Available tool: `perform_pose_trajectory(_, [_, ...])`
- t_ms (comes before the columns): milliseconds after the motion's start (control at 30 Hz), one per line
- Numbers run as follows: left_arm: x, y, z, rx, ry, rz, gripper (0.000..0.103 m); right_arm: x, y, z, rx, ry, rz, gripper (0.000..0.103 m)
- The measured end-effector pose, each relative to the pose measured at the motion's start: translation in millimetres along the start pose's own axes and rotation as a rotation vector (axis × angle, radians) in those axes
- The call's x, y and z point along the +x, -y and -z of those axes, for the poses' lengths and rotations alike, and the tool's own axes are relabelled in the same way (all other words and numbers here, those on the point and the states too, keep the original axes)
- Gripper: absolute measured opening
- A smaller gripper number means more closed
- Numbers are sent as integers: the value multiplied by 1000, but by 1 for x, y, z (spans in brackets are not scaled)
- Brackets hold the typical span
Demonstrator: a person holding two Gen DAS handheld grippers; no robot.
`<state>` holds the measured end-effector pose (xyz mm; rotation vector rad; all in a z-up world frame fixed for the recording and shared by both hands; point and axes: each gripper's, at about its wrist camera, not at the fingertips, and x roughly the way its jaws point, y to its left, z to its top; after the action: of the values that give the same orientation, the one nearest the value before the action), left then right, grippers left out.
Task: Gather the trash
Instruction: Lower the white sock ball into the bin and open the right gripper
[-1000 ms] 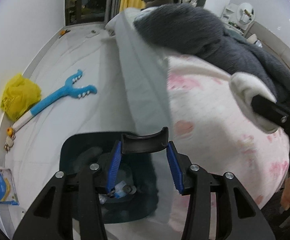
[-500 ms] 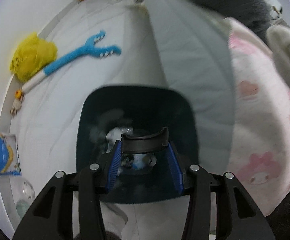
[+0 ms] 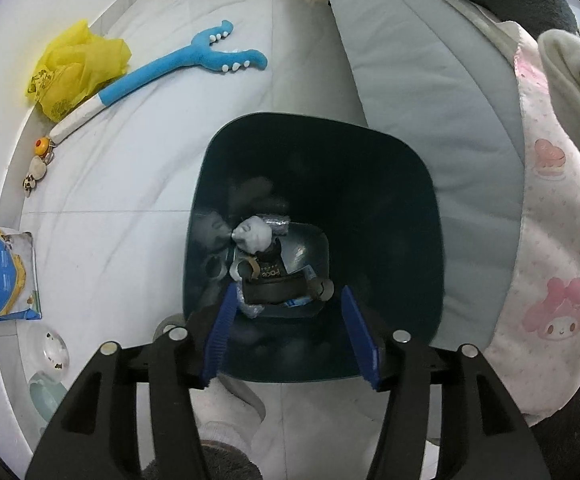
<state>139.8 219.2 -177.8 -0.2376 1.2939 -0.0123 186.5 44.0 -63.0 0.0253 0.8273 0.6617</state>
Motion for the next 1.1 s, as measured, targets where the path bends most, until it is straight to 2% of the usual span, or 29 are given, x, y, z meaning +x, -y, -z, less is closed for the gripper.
perform_pose_trajectory(200, [-6,-7,2,6,22,19,66,20,-6,3,-8,-54,6,45])
perform_pose_trajectory(300, [-16,-9,3,10,59,33,75,32,-8,7,-15,-94,11,45])
perform_pose_trajectory(467, [-34,-14,2,18,134,27,82,54,-10,17,-22,-163,28,45])
perform_pose_trajectory(900, [-93,-24,0,-10,357,31,86,114,-18,50,-34,-372,38,46])
perform_pose_trajectory(1000, [-109,-24,2,-5,420,13,87,123,-20,60,-45,-413,51,47])
perform_pose_trajectory(1100, [-119,-23,3,6,451,-7,89,126,-21,66,-50,-439,60,53])
